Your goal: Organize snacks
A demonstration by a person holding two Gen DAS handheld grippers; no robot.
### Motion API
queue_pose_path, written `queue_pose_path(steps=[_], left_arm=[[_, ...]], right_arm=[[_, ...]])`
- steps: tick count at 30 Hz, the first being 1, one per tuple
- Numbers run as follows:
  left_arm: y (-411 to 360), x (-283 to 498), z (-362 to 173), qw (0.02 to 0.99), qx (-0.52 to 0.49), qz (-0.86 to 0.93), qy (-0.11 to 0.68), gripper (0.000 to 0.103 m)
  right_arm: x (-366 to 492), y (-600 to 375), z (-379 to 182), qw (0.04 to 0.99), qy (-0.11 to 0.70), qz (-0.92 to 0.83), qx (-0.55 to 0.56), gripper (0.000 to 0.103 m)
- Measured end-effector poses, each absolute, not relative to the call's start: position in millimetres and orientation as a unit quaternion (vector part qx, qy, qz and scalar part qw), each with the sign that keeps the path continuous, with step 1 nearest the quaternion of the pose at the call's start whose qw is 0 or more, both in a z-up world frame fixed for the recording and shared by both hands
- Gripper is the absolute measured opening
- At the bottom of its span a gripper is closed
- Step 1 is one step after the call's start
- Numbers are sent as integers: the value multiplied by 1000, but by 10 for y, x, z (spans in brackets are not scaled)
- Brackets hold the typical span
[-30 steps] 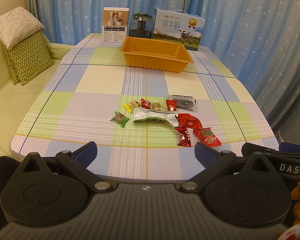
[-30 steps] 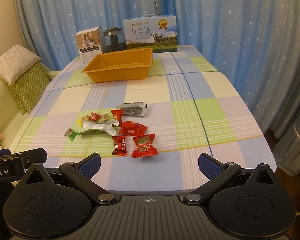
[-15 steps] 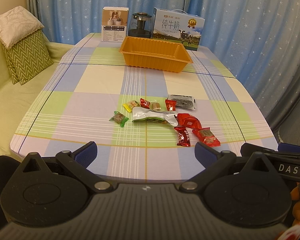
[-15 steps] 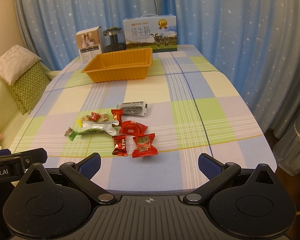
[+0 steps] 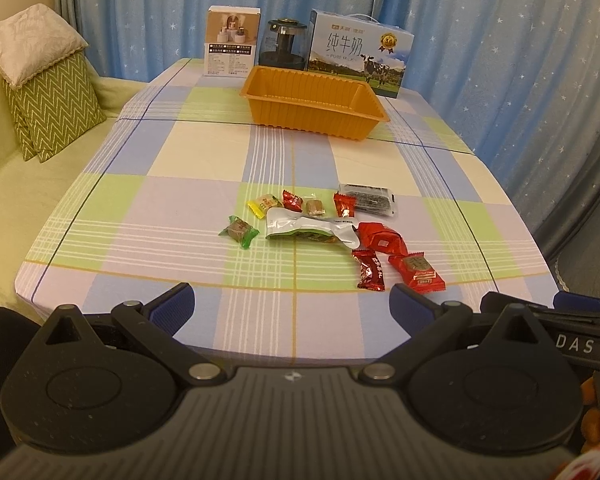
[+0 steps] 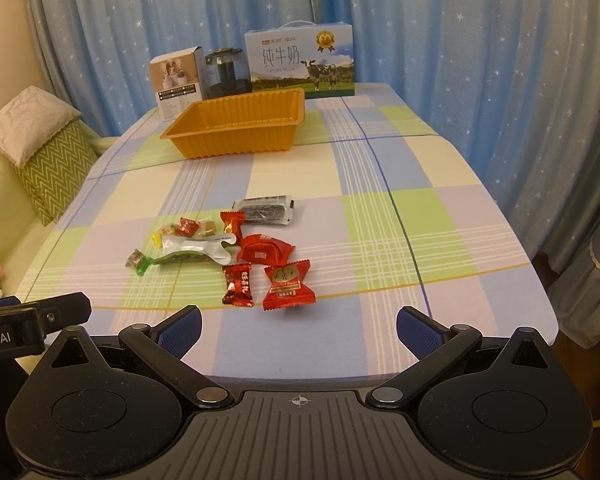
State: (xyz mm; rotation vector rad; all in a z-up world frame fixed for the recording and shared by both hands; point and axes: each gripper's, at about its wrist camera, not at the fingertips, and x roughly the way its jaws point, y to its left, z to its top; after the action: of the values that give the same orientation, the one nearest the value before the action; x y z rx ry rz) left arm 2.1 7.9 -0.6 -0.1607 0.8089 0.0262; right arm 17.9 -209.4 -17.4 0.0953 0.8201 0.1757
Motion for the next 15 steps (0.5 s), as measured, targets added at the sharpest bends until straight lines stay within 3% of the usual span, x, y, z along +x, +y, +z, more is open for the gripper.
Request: queue_pose_path(steps=[15], left_arm=[[232, 284, -374, 903, -97, 1, 419, 103]], right_arm=[[401, -2117, -535, 913, 392, 99, 46, 102]])
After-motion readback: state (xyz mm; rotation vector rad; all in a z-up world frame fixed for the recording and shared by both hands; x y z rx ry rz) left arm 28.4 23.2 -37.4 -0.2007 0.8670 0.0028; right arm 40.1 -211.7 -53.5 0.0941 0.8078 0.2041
